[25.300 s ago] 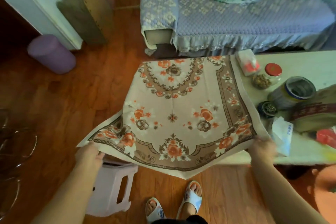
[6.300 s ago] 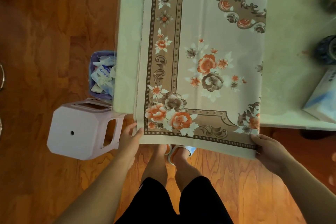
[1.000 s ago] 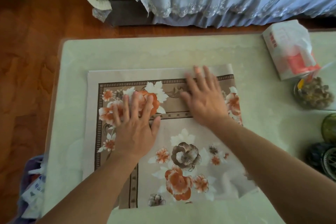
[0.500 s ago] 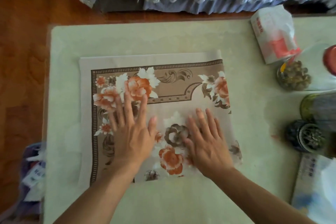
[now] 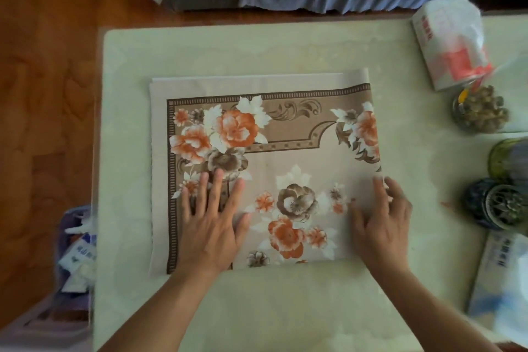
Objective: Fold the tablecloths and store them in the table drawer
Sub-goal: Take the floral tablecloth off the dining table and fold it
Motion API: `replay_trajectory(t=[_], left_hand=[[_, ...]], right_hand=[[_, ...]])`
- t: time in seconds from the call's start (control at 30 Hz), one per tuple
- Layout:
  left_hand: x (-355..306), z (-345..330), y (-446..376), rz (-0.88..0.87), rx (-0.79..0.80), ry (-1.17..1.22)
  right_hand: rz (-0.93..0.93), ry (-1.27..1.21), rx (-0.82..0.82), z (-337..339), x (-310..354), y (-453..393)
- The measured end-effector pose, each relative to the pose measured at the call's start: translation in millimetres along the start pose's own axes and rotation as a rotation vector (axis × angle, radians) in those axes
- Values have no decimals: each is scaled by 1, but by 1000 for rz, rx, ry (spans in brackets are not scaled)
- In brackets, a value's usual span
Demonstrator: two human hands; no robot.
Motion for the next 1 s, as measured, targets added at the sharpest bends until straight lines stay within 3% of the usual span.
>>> replay_trajectory(t=[0.07, 0.13, 0.27, 0.33, 0.43, 0.73, 1.0], left_hand=[[-1, 0, 0, -13, 0, 5], [-1, 0, 0, -9, 16, 17], [-8, 15, 4, -17, 17, 73], [-21, 20, 18, -205, 32, 85], [-34, 14, 39, -421, 111, 10], [-46, 19, 38, -418, 185, -135], [-61, 28, 32, -335, 275, -133]], right_hand=[[-292, -150, 20, 12, -1, 11], [-470, -145, 54, 22, -5, 24], [-544, -141, 136, 32, -12, 27], [-579, -183, 156, 33, -15, 20], [-595, -253, 154, 36, -16, 13], [-477, -488, 286, 55, -25, 25], [-385, -309, 305, 60, -23, 15]])
Point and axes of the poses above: each hand's wrist, its own y-axis away from the middle knuckle, its own z-axis out of the back of the hand, x = y × z, the point moved 1 cm from there along -y, towards the middle knuckle, and after that the axes turned 2 degrees about -z, right-handed, at the moved point
